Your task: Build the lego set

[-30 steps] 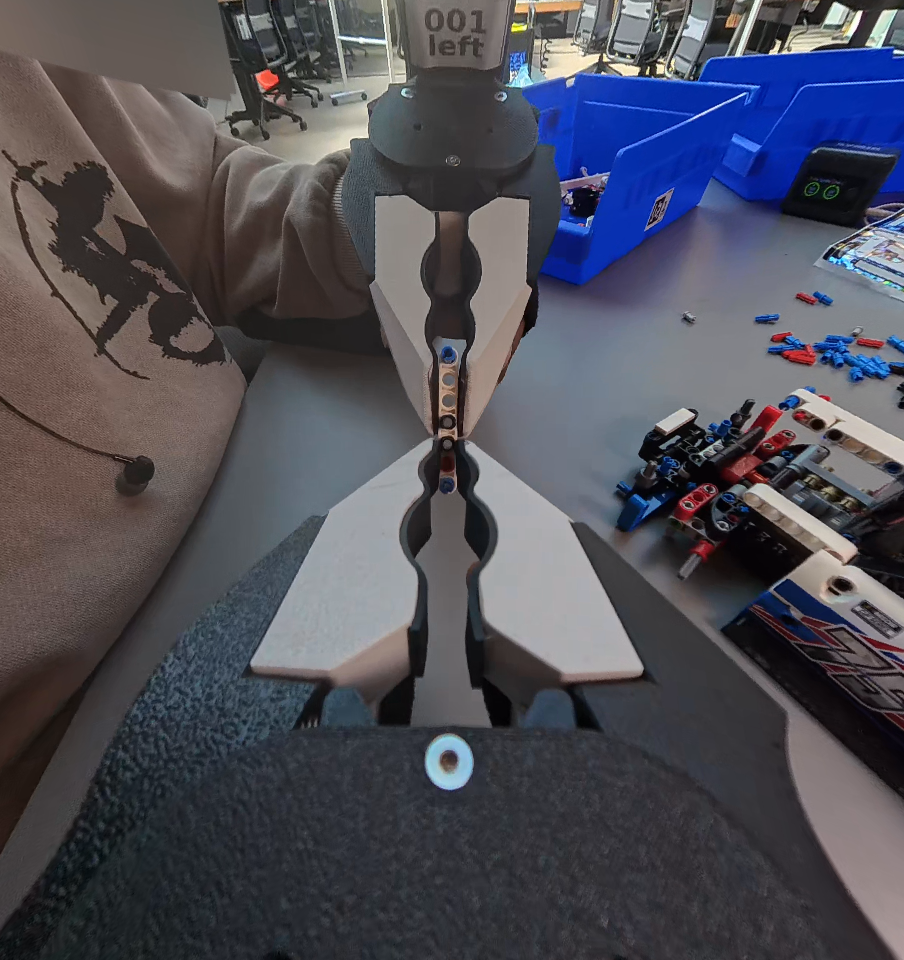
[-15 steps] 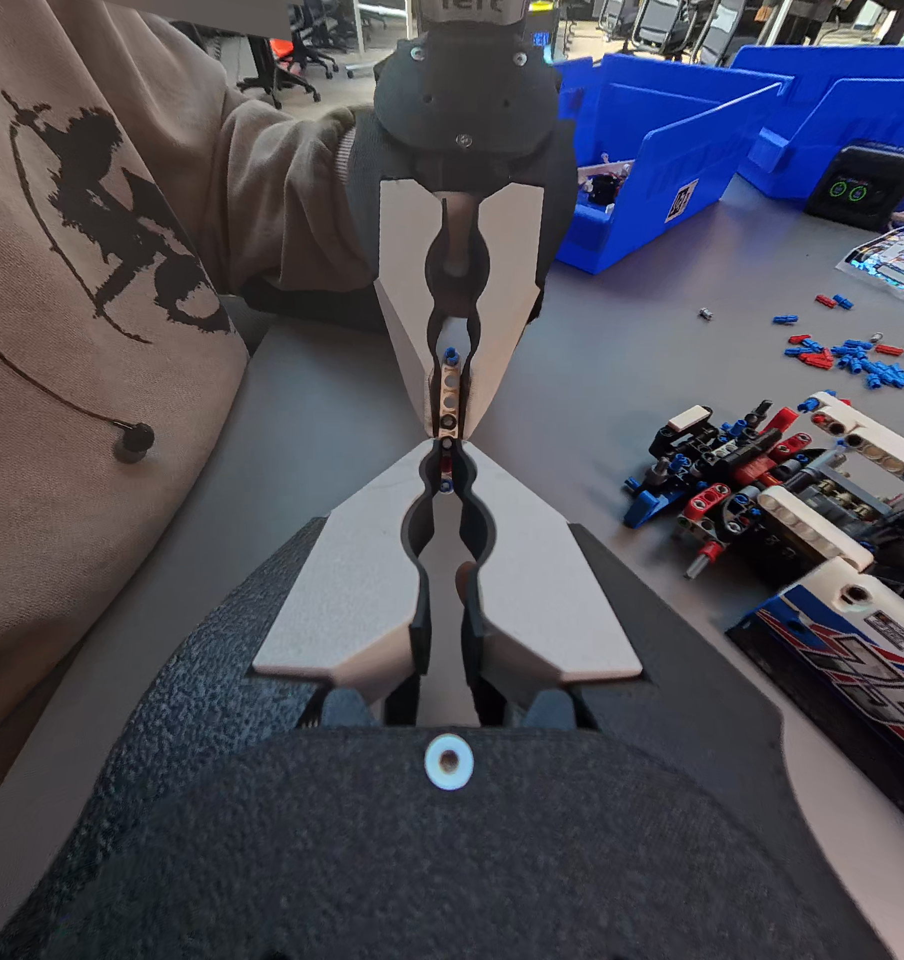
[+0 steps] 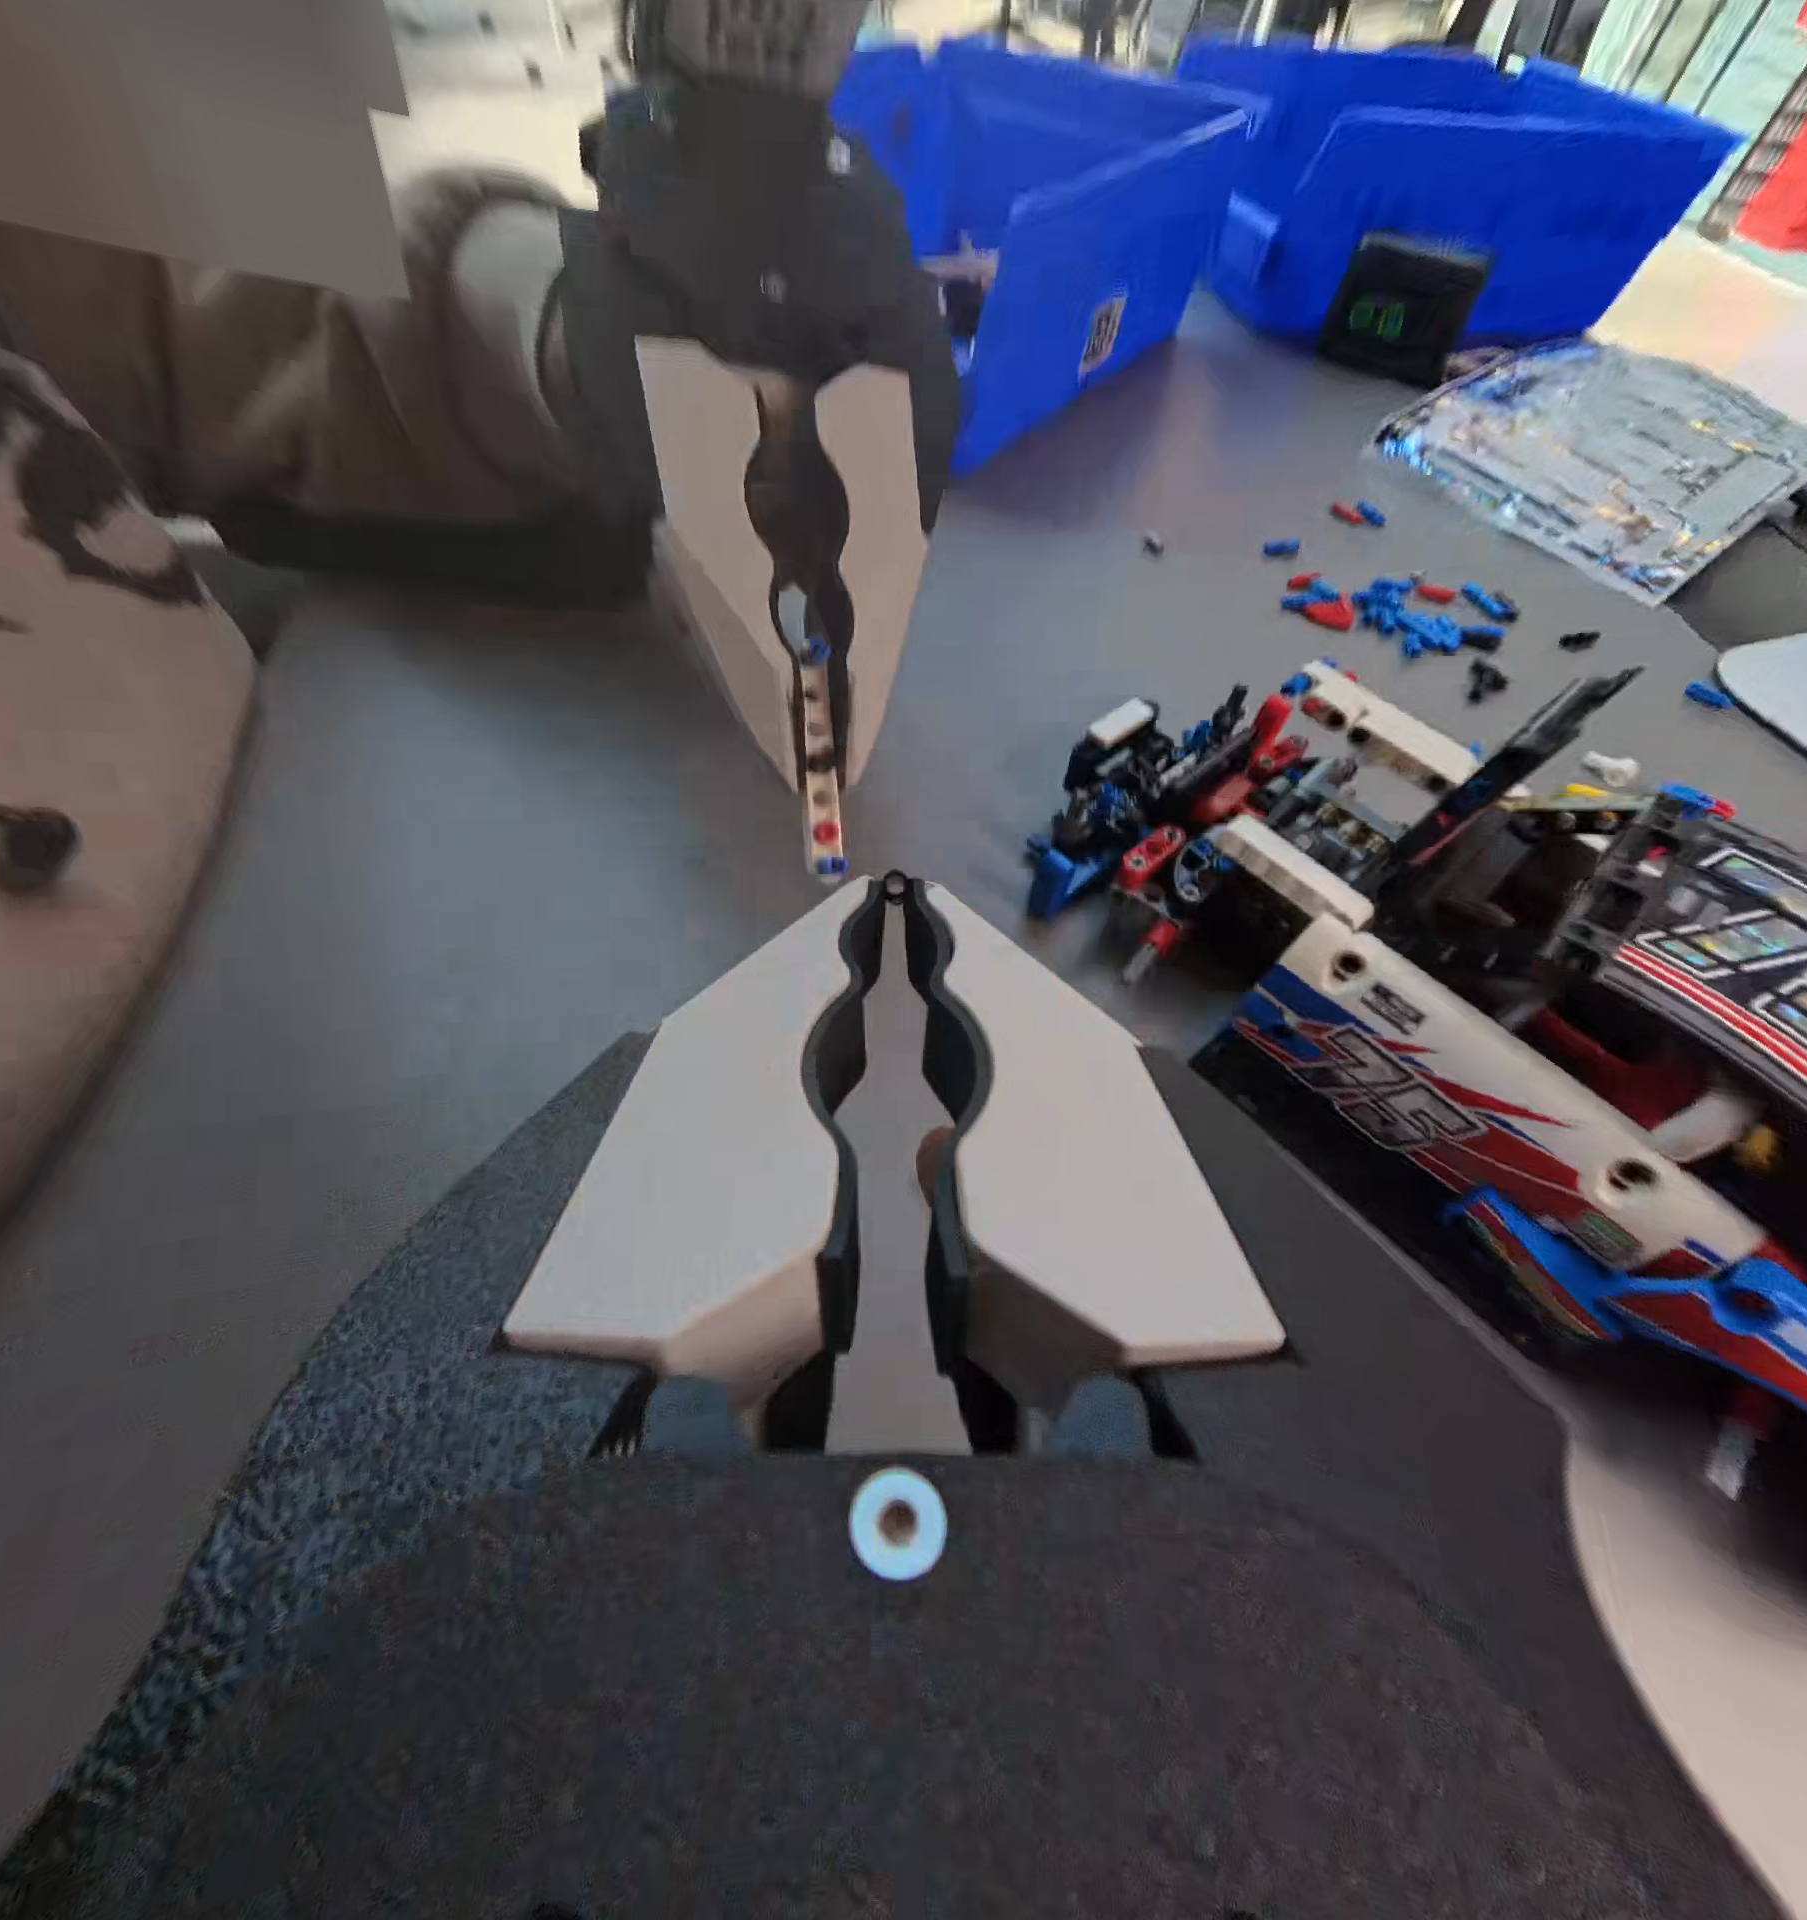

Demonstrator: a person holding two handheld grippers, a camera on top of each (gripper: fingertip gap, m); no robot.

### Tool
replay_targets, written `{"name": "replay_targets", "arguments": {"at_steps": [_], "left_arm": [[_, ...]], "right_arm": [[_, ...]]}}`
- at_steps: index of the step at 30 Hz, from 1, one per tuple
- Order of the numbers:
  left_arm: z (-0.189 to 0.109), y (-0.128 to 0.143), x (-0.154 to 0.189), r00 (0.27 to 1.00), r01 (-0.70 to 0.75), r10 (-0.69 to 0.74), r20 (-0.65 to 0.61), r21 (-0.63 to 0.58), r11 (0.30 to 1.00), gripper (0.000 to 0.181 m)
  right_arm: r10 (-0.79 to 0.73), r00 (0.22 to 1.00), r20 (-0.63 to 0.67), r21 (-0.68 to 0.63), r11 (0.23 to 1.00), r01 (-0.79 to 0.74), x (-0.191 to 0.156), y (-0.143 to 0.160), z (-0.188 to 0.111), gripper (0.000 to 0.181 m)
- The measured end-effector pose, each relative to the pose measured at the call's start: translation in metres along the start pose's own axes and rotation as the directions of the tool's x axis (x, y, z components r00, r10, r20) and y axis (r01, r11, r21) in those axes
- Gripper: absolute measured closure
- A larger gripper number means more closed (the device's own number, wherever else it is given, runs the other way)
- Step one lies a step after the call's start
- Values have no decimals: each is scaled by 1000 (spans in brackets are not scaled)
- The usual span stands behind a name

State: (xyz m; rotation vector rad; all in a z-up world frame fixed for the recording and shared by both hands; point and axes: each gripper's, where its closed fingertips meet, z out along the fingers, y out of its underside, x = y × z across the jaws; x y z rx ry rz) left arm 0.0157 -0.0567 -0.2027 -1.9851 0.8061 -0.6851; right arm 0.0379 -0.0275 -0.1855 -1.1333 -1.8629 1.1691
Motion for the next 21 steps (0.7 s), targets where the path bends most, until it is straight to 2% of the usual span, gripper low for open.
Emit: {"name": "replay_targets", "arguments": {"at_steps": [3, 6, 9, 11, 13, 17, 21], "left_arm": [[-2, 0, -8, 979, 200, -197, -55, 68, 977, 176], [-4, -6, -10, 940, 332, -316, -126, 128, 935, 176], [-6, -10, -13, 910, 406, -382, -163, 156, 901, 176], [-5, -10, -12, 904, 416, -390, -174, 156, 896, 176], [-4, -9, -10, 906, 410, -384, -178, 149, 900, 176], [0, -11, 5, 955, 270, -249, -164, 126, 955, 176], [7, -10, 19, 993, 74, -66, -98, 83, 994, 176]], "right_arm": [[-145, 988, -50, -244, 961, 129, 6, 37, 14, 179], [-251, 968, -28, -362, 905, 224, 0, 57, 24, 178], [-258, 966, -19, -347, 908, 236, -4, 55, 26, 178], [-252, 968, -19, -338, 912, 231, -4, 54, 25, 171], [-177, 984, -17, -276, 947, 165, -7, 43, 22, 163], [13, 999, 31, -32, 999, -12, -9, -4, 11, 162], [79, 987, 142, 28, 996, -84, -27, -17, 18, 169]]}}
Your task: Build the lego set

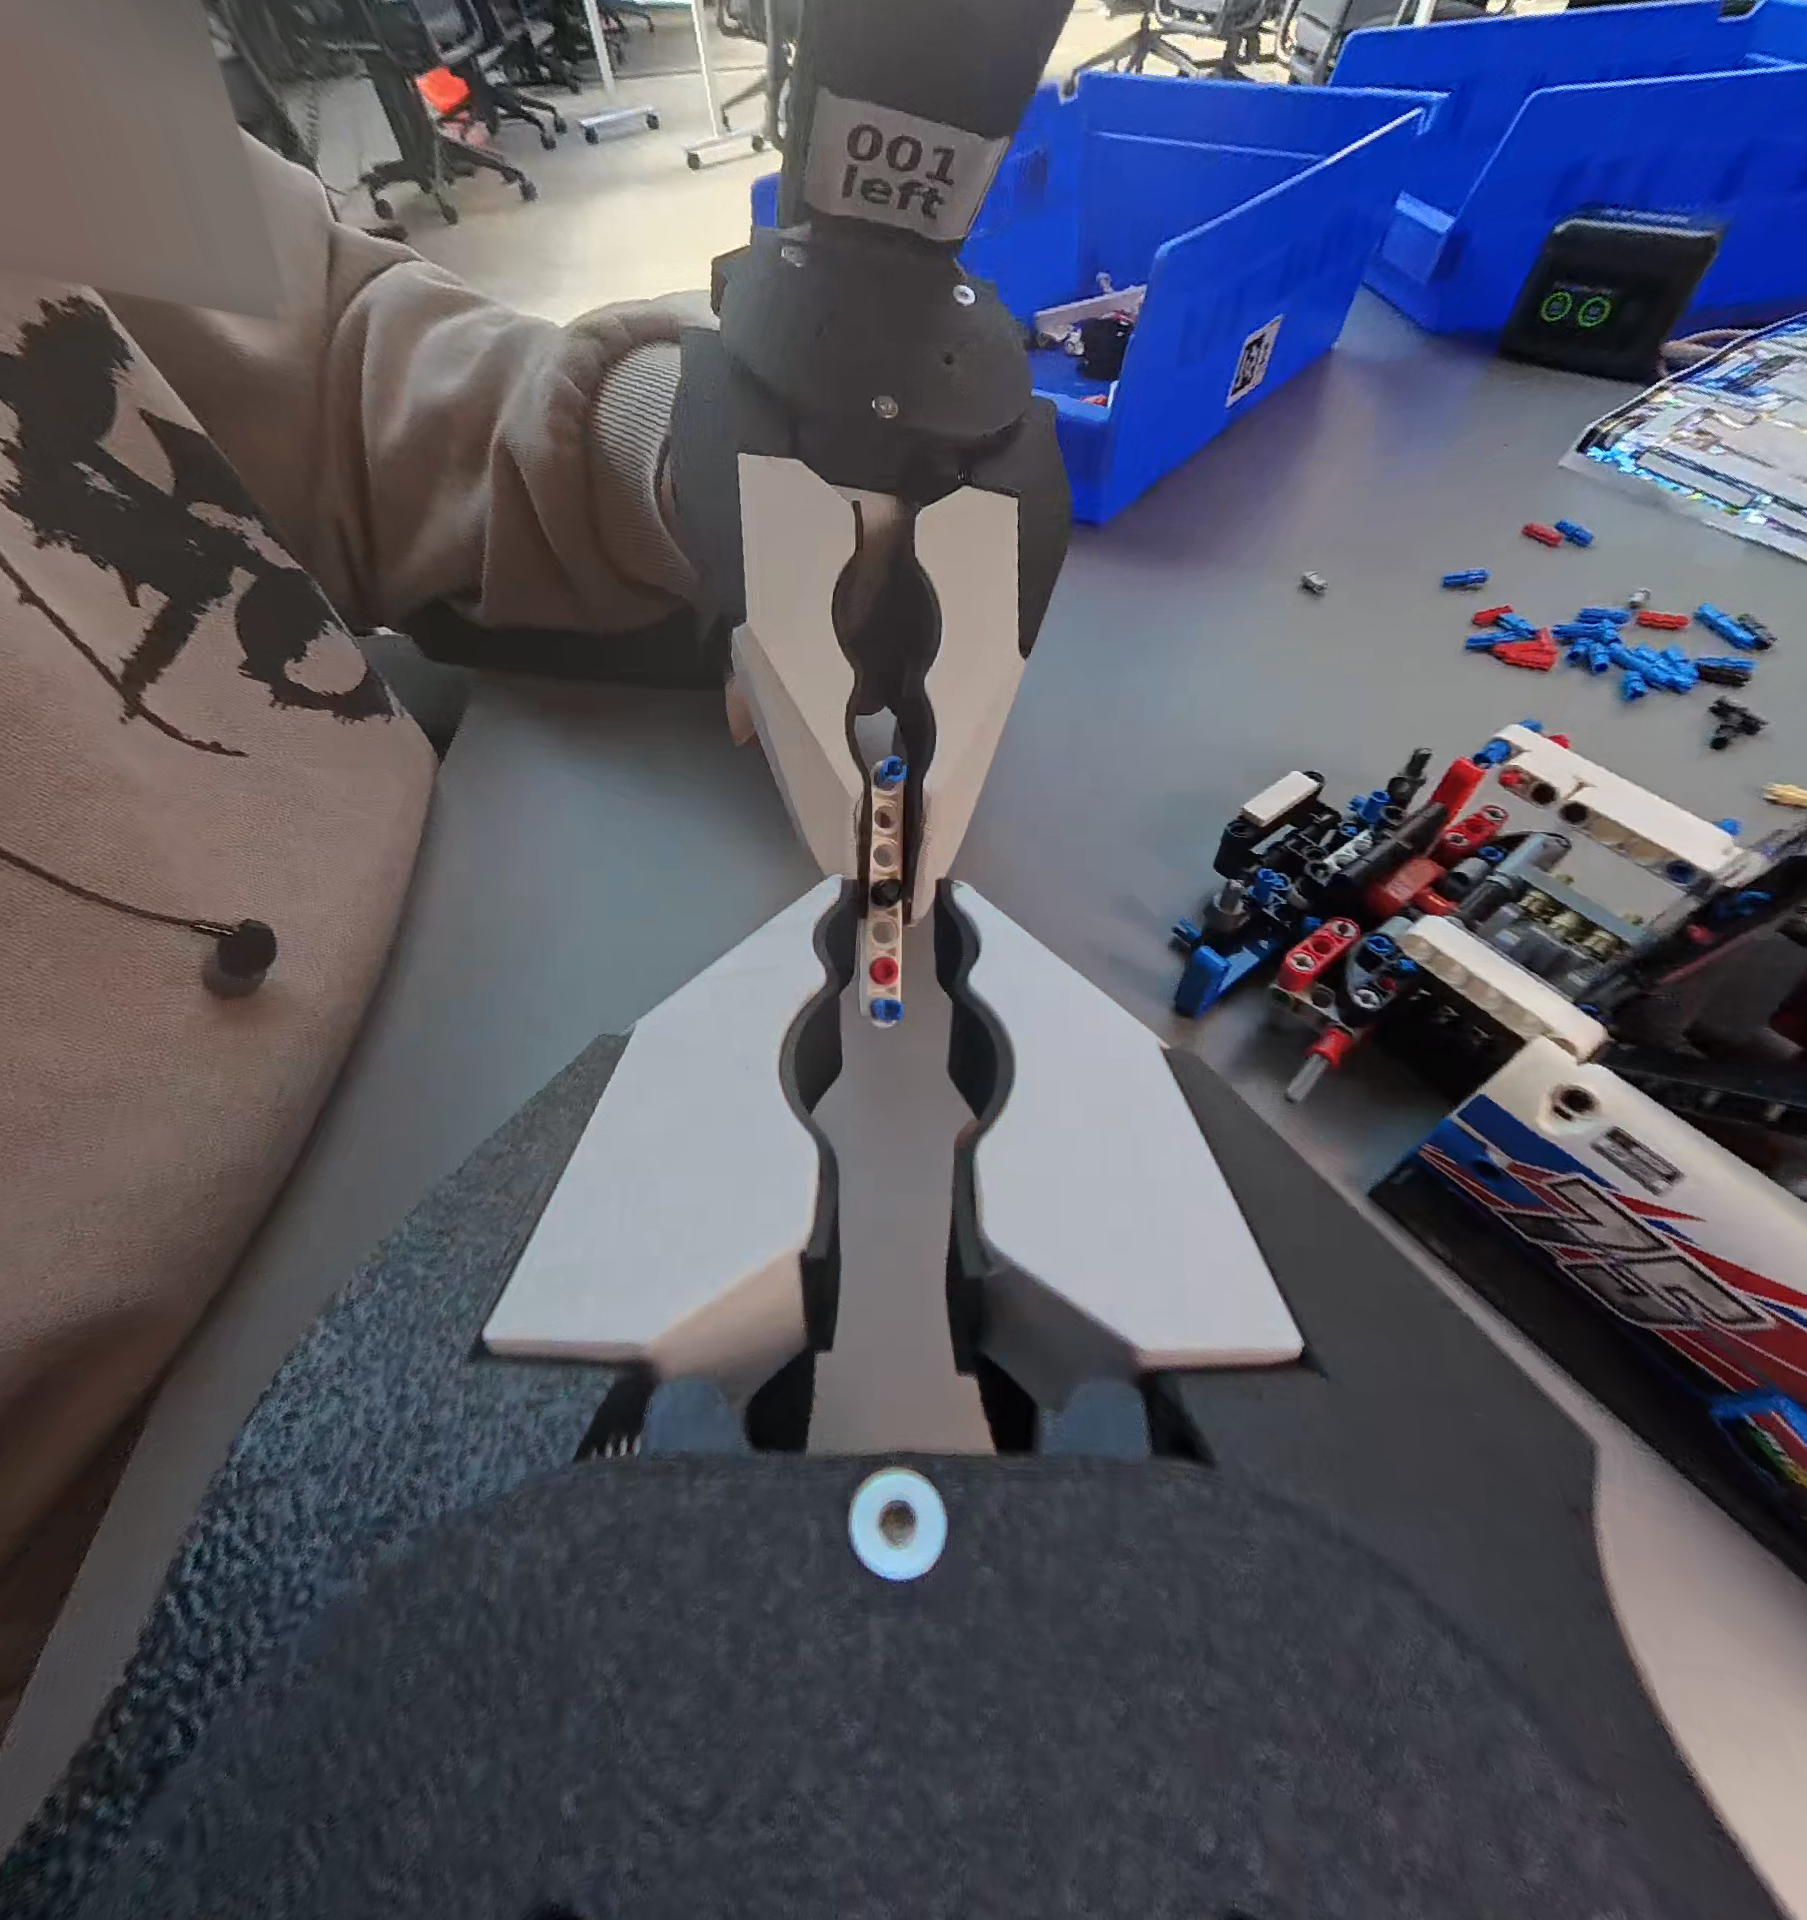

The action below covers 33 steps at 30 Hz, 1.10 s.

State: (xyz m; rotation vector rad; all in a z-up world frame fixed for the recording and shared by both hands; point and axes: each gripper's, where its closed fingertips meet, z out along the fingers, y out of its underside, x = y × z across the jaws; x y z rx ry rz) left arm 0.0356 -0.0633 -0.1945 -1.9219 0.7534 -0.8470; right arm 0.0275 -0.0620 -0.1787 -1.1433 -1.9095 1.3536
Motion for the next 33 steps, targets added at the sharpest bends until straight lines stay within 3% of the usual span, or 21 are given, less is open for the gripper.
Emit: {"name": "replay_targets", "arguments": {"at_steps": [4, 11, 17, 22, 28, 30, 33], "left_arm": [[2, 1, 5, 990, -129, 131, 55, -41, 991, 176], [2, 4, 6, 972, -213, 220, 88, -83, 974, 176], [-6, -7, 6, 998, -57, 57, 16, 21, 998, 175], [-5, -6, 13, 998, -61, 61, -5, -15, 998, 174], [-11, -22, 18, 997, 17, -10, -81, 82, 997, 175], [-15, -4, 1, 1000, -5, 5, 0, 6, 1000, 175], [-21, -5, -1, 997, 76, -74, -37, 48, 996, 175]], "right_arm": [[15, 999, 44, -31, 999, -14, -7, 8, 7, 176], [-20, 998, 55, -31, 999, 22, -10, 9, 9, 179], [22, 997, 76, 50, 998, -26, -6, -1, 2, 180], [83, 986, 142, 99, 990, -98, -13, -4, 0, 181], [90, 975, 201, 189, 973, -129, -14, -20, -10, 180], [123, 970, 208, 344, 920, -190, -3, -45, -38, 181], [84, 993, 77, 317, 943, -105, 10, -41, -51, 180]]}}
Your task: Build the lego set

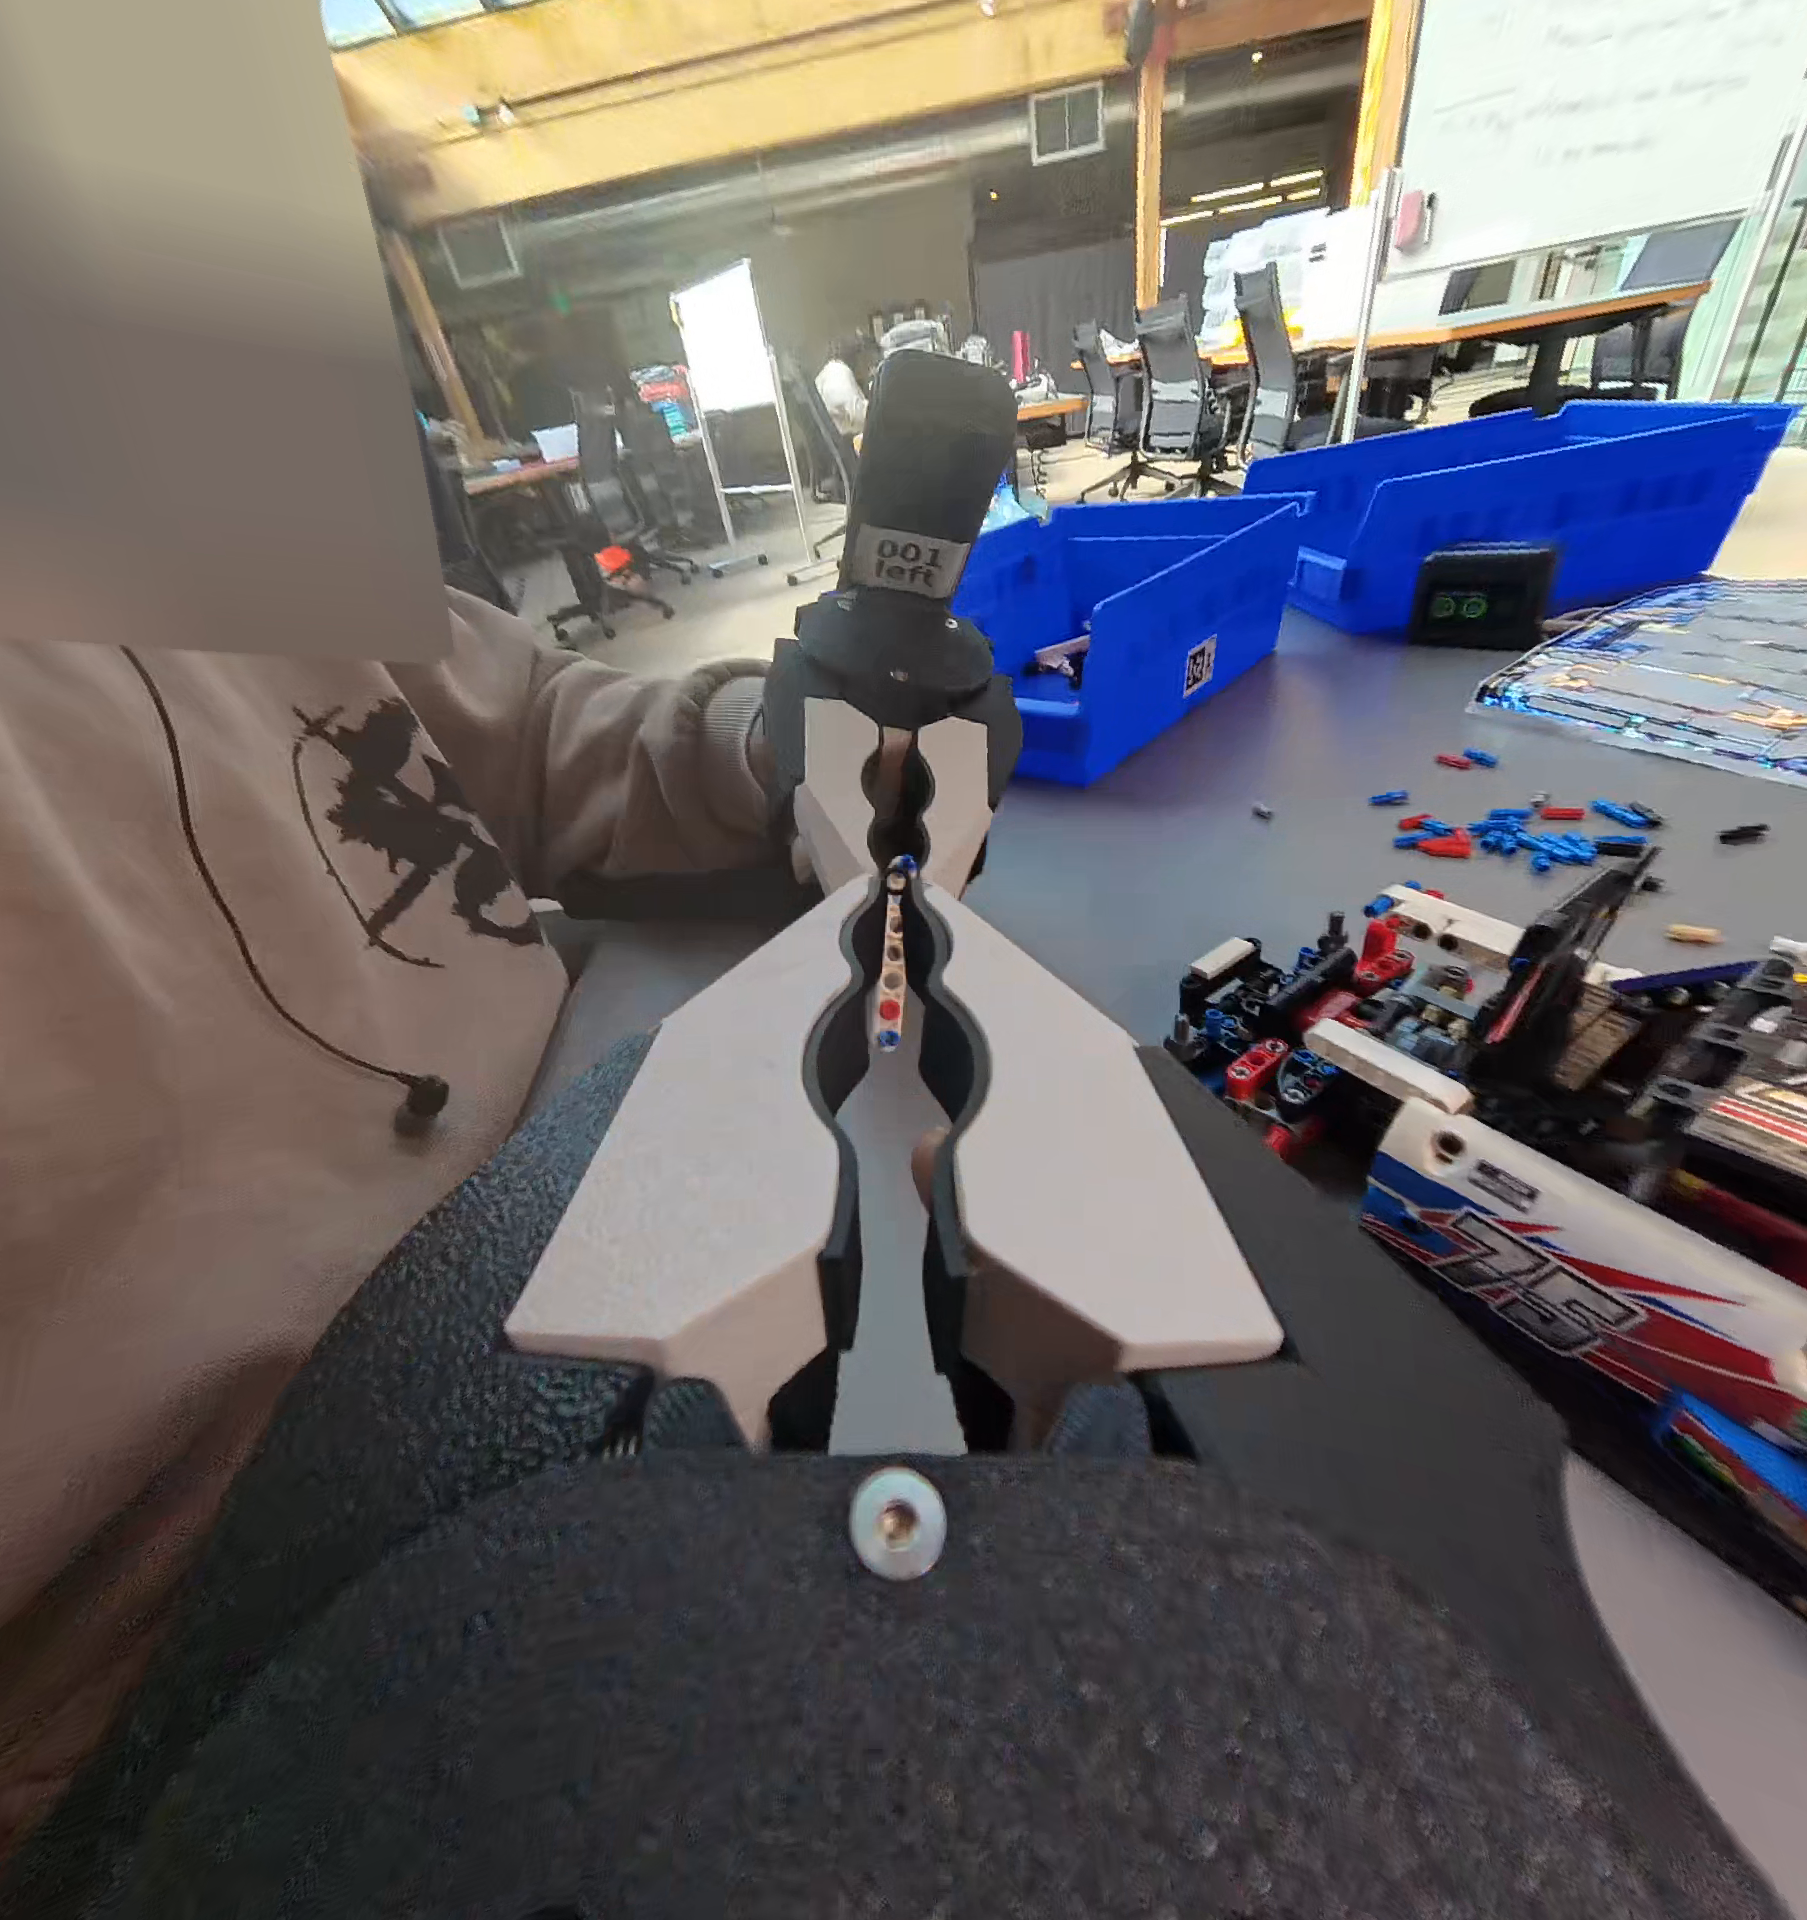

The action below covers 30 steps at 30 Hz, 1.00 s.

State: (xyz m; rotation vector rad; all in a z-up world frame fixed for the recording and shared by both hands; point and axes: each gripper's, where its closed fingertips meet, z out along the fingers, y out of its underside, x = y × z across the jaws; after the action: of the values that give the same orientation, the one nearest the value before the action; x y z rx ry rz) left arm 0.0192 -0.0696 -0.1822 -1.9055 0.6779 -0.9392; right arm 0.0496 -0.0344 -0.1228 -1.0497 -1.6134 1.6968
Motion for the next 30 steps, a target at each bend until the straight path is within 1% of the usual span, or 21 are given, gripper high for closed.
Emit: {"name": "replay_targets", "arguments": {"at_steps": [2, 4, 6, 8, 10, 12, 14, 15, 18, 19, 20, 22, 23, 24, 26, 28, 30], "left_arm": [[6, -4, -1, 1000, -7, 7, 4, 3, 1000, 175], [10, -7, -6, 999, 45, -45, 16, 24, 999, 175], [3, -16, -19, 984, 173, -176, 12, 134, 976, 175], [-7, -27, -28, 939, 344, -339, -67, 260, 902, 175], [-18, -35, -43, 888, 455, -445, -114, 360, 815, 176], [-25, -38, -51, 848, 524, -506, -161, 405, 749, 176], [-26, -36, -56, 828, 552, -536, -167, 417, 722, 176], [-26, -35, -57, 822, 559, -543, -168, 418, 716, 176], [-24, -33, -58, 817, 565, -553, -164, 419, 711, 175], [-24, -33, -58, 815, 568, -556, -164, 416, 710, 175], [-23, -31, -58, 813, 571, -560, -162, 412, 710, 175], [-22, -30, -59, 810, 574, -565, -156, 413, 708, 175], [-21, -29, -59, 808, 576, -568, -157, 410, 707, 175], [-20, -29, -59, 805, 579, -572, -157, 412, 703, 175], [-19, -30, -59, 797, 590, -581, -166, 422, 689, 176], [-16, -32, -56, 783, 610, -592, -191, 425, 669, 176], [-12, -34, -51, 763, 636, -604, -228, 426, 643, 176]], "right_arm": [[10, 1000, -8, 3, 1000, -10, -1, 4, 4, 180], [-20, 998, -55, -78, 997, 15, 6, 15, 5, 180], [-84, 987, -138, -161, 985, 61, 20, 26, 5, 179], [-145, 966, -214, -215, 972, 98, 30, 35, 7, 179], [-200, 956, -214, -287, 949, 134, 28, 47, 12, 179], [-284, 938, -197, -398, 898, 188, 29, 65, 14, 179], [-351, 924, -153, -503, 832, 232, 25, 85, 16, 179], [-384, 915, -127, -554, 793, 256, 24, 95, 17, 179], [-497, 867, -33, -691, 638, 339, 21, 122, 14, 179], [-514, 858, -12, -715, 604, 352, 20, 128, 13, 178], [-521, 853, -5, -714, 600, 362, 18, 127, 14, 178], [-500, 866, -1, -720, 602, 346, 16, 128, 12, 178], [-487, 873, -3, -718, 609, 337, 16, 127, 11, 175], [-462, 887, -10, -711, 627, 319, 14, 126, 10, 166], [-406, 910, -86, -652, 714, 257, 18, 110, 11, 158], [-367, 914, -175, -551, 806, 218, 25, 85, 14, 156], [-365, 880, -303, -450, 869, 205, 38, 58, 17, 154]]}}
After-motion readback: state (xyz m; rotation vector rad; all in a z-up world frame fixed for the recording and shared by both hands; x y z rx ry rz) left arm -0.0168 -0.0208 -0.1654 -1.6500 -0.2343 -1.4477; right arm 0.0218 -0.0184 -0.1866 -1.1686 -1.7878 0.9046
